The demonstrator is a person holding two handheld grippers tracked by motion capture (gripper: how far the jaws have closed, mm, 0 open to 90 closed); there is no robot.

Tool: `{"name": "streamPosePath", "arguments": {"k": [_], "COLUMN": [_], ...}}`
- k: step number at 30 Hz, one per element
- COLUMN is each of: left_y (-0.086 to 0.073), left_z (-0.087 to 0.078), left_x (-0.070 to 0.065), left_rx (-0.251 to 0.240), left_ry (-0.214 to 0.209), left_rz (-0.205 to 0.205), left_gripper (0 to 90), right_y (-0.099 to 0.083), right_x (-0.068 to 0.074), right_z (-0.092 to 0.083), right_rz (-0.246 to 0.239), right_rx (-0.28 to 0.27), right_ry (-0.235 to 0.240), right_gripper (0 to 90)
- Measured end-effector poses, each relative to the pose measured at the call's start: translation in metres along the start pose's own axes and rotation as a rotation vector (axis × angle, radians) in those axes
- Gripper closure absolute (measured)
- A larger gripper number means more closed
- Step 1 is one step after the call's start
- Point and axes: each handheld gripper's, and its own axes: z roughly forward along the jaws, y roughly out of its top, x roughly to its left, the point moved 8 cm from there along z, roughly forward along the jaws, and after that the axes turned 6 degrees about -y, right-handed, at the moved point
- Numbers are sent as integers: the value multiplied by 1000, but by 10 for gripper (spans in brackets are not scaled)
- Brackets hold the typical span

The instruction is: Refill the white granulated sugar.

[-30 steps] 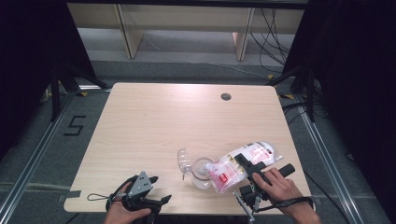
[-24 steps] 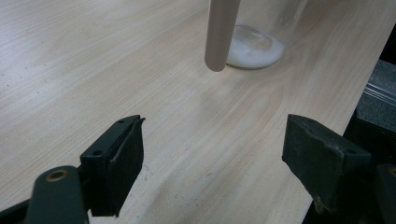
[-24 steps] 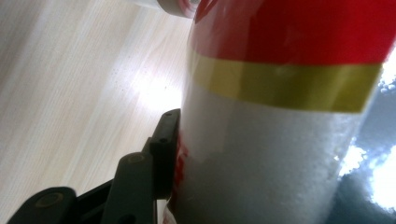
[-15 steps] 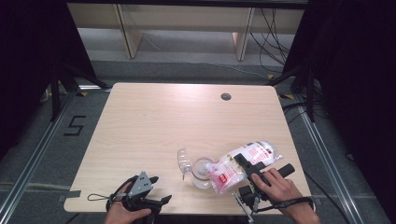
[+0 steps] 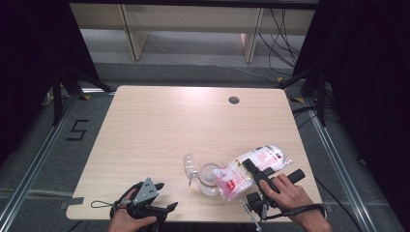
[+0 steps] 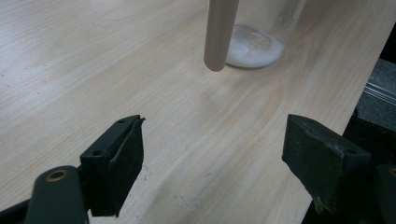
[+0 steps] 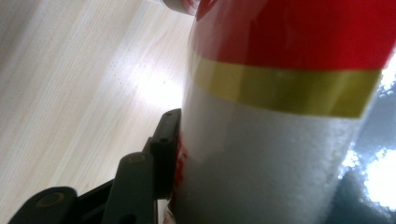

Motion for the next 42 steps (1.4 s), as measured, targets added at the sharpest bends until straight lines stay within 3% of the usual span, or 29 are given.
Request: {"name": "streamPosePath", "arguments": {"k": [7,12,21,23,30,31,32,35,36,42], "left_y": [0,0,0,0,1,0,0,0,0,0], "left_z": [-1,0,0,-1,-1,0,0,-1,-1,0], "left_x": [1,1,0,2,2,1,0,1,2,0], "left_rx": [1,-3,-5,8,6,-2,-5,3,5,-6], "left_ry": [4,3,-2,0,2,3,0,5,3,1], "left_rz": [6,4,3,32,30,3,1,5,23,0], "left_gripper": [202,202,202,202,202,202,202,202,202,202], "right_y": [1,1,1,1,0,-1,-1,0,0,-1], "right_x": [3,0,0,0,0,1,1,1,1,1], "right_z": [0,-1,0,0,-1,-2,-2,-1,-1,-2], "right_rz": [16,-6,-6,-8,-4,2,5,4,1,2], "right_rx": [3,7,-3,-7,-2,0,0,0,-3,1], "right_ry": [-5,0,-8,-7,-1,3,1,2,1,2], "right_gripper": [563,565,568,568,571,571,571,572,572,574]}}
